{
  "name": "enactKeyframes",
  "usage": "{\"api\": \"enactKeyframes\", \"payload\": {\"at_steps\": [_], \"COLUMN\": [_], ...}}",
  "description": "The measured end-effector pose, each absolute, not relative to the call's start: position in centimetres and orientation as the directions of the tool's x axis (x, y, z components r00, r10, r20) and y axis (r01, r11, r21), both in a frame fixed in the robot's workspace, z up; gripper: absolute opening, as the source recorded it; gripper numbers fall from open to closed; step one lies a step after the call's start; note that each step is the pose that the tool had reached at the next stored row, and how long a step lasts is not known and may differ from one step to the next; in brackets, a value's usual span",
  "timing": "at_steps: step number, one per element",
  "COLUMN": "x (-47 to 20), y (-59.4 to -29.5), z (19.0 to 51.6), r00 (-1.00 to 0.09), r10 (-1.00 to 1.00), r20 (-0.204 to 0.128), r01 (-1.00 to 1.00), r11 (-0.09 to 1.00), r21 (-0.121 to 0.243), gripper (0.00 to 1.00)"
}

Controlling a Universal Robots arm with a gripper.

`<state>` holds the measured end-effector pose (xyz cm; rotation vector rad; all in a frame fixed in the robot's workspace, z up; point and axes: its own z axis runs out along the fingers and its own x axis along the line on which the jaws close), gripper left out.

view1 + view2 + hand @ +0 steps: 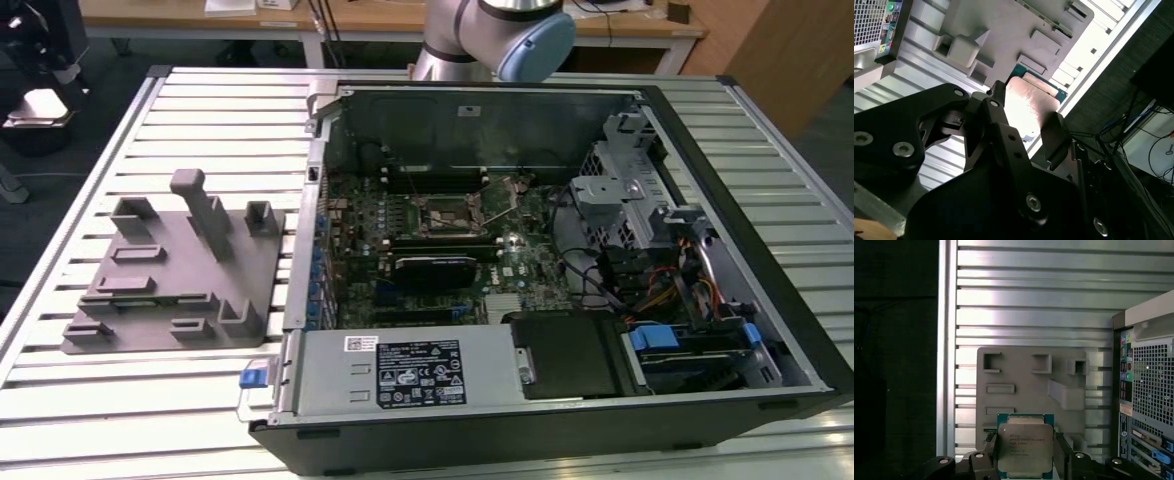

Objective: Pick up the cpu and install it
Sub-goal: 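Pick up the cpu and move it towards the insertion slot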

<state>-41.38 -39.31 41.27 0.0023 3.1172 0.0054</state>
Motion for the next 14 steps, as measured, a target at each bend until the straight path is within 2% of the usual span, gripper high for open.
{"api": "enactKeyframes", "payload": {"at_steps": [14], "x": [-38.9], "y": [-39.3], "z": [41.3], "r00": [-1.0], "r10": [0.002], "r20": [-0.024], "r01": [0.001], "r11": [1.0], "r21": [0.003], "gripper": [0.53]}}
